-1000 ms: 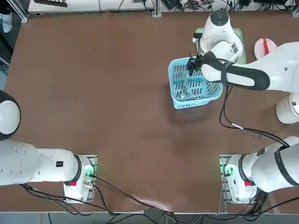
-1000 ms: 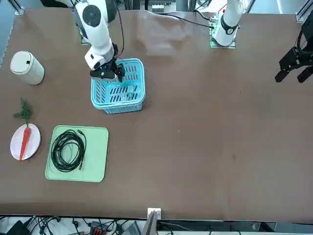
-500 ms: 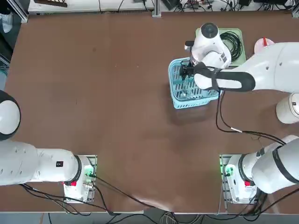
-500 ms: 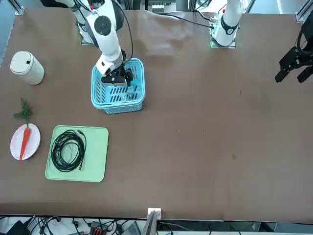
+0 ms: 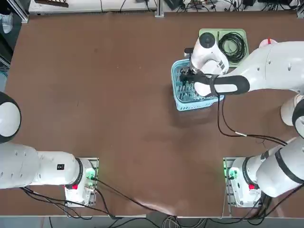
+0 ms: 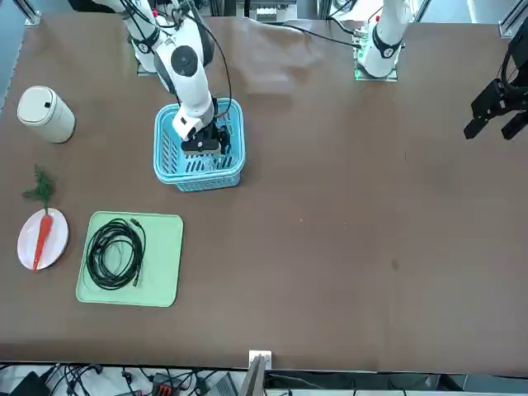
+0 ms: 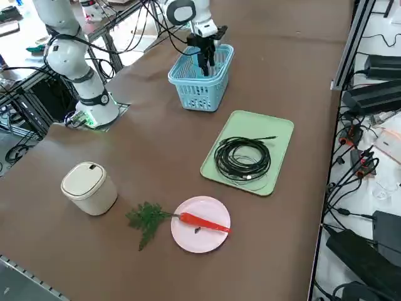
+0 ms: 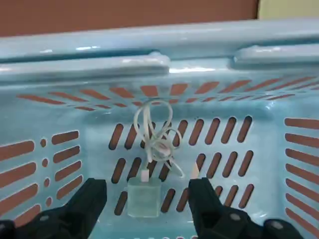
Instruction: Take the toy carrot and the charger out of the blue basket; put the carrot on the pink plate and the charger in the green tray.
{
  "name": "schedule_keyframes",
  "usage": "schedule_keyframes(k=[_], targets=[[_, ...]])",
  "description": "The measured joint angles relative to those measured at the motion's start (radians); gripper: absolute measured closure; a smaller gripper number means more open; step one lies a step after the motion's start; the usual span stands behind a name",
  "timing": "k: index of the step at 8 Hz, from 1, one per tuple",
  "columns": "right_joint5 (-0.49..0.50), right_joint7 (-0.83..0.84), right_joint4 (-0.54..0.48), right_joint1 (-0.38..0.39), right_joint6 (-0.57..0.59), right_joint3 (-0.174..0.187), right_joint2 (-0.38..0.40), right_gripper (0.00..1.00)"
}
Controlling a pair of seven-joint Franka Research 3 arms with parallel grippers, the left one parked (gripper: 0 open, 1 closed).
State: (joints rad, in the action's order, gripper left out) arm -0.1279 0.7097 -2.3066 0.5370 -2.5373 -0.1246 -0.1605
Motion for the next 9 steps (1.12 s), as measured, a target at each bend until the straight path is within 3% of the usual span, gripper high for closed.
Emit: schedule_keyframes(k=[9], targets=[[-0.053,0.0,0.011,0.0,-0.035,0.023,-0.033,0.0]])
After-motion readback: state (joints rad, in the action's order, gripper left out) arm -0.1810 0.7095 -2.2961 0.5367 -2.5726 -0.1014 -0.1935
